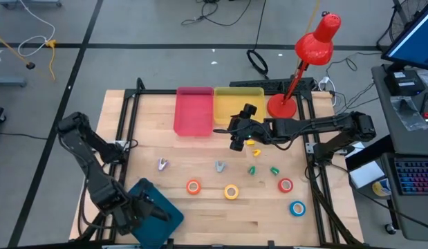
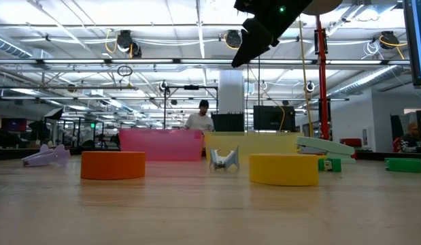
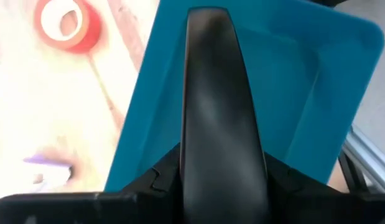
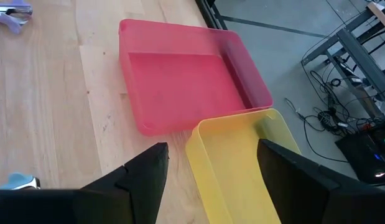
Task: Pick and place Stapler, Stapler remover, tape
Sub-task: Put the large black stapler into the blue bin
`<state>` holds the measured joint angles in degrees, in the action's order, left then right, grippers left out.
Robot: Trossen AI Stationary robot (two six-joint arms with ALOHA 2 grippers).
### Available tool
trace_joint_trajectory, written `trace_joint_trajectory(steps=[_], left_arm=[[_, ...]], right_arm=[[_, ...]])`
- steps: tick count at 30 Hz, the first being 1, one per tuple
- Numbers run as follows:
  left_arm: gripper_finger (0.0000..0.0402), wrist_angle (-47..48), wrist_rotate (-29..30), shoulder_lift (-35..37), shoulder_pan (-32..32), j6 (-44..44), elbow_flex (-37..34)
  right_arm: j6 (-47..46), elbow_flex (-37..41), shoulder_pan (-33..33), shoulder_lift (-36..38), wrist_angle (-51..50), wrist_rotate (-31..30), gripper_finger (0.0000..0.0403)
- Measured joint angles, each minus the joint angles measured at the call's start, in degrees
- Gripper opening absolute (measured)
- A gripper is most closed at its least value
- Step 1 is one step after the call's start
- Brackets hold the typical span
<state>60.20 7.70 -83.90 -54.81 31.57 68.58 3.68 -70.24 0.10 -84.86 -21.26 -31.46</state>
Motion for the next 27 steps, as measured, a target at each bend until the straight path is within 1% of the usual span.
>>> trace_joint_trajectory(steps=[12,15,20,27], left_arm=[[0.0131,-11.1,0.2,0.0,-0.2,-3.4,-8.1],[0.0131,-12.1,1.3,0.1,-0.2,-4.4,-8.9],[0.0131,-13.9,1.9,0.3,-0.5,-5.1,-10.5],[0.013,-14.1,2.0,0.3,-0.6,-5.6,-11.7]], right_arm=[[0.0,0.0,0.0,0.0,0.0,0.0,0.0238],[0.0,0.0,0.0,0.0,0.0,0.0,0.0238],[0.0,0.0,0.0,0.0,0.0,0.0,0.0238],[-0.1,0.0,0.0,0.0,0.0,0.0,0.0238]])
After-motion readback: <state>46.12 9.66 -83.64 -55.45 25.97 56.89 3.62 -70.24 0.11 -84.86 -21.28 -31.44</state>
